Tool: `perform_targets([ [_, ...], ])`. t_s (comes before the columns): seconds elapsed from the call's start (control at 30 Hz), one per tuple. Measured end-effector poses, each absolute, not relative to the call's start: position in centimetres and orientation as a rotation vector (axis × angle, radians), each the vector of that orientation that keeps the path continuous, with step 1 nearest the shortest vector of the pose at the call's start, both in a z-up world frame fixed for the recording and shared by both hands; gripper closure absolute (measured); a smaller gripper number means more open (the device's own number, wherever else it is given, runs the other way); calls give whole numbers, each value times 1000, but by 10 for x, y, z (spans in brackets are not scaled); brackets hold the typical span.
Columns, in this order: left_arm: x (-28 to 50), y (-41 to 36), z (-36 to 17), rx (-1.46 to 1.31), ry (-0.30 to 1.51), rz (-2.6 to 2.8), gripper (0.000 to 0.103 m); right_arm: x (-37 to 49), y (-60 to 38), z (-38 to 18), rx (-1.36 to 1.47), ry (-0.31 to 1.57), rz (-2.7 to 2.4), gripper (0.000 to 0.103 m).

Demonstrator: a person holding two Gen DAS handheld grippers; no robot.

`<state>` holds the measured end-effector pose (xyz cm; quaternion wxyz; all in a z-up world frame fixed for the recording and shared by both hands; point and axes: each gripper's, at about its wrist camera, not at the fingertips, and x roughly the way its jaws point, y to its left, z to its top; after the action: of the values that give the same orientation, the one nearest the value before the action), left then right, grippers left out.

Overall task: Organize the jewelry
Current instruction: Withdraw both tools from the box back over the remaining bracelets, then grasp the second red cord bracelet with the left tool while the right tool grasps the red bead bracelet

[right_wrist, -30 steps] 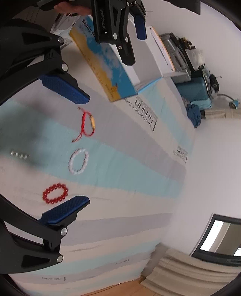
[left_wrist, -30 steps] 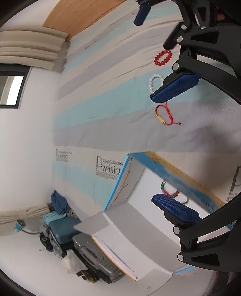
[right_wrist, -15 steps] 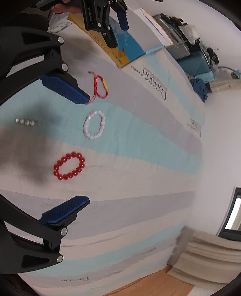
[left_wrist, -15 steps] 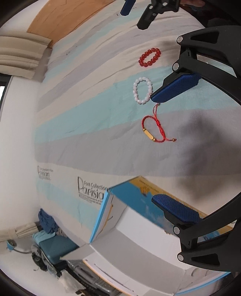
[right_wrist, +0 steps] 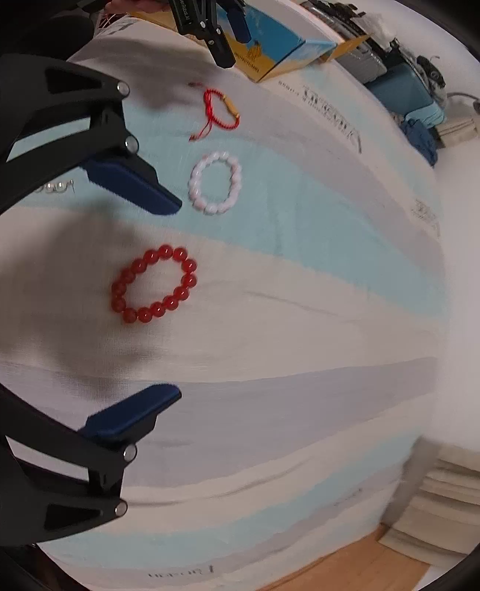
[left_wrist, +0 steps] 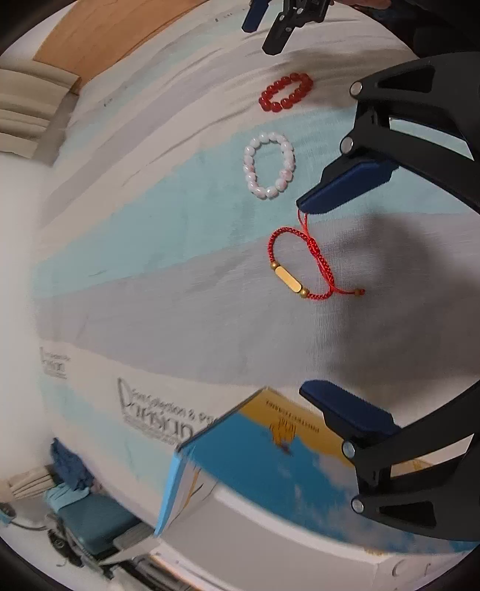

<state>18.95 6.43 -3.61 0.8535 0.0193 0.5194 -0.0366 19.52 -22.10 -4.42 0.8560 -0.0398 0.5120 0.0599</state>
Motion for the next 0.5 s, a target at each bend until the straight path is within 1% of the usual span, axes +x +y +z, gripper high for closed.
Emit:
perform_targets([
  [0.03, 193, 64, -41, 40, 1105, -81, 21, 197, -222, -48, -81, 1086, 124, 24],
  [0.07, 196, 65, -46, 38, 1116, -82, 22, 200, -225, -55, -76, 1101, 121, 28],
  [0.17, 208, 67, -61, 40, 1153, -84, 27, 206, -232, -70, -62, 1140, 114, 36],
  [0.23, 214, 67, -70, 48, 1177, -85, 33, 209, -238, -80, -52, 1165, 109, 40],
  [0.27, 218, 67, -73, 52, 1187, -85, 34, 211, -241, -85, -49, 1177, 105, 43],
  [0.4, 225, 67, -86, 66, 1224, -98, 42, 215, -247, -99, -39, 1205, 103, 45],
  [0.5, 227, 66, -93, 71, 1242, -108, 46, 216, -248, -108, -39, 1225, 105, 49],
])
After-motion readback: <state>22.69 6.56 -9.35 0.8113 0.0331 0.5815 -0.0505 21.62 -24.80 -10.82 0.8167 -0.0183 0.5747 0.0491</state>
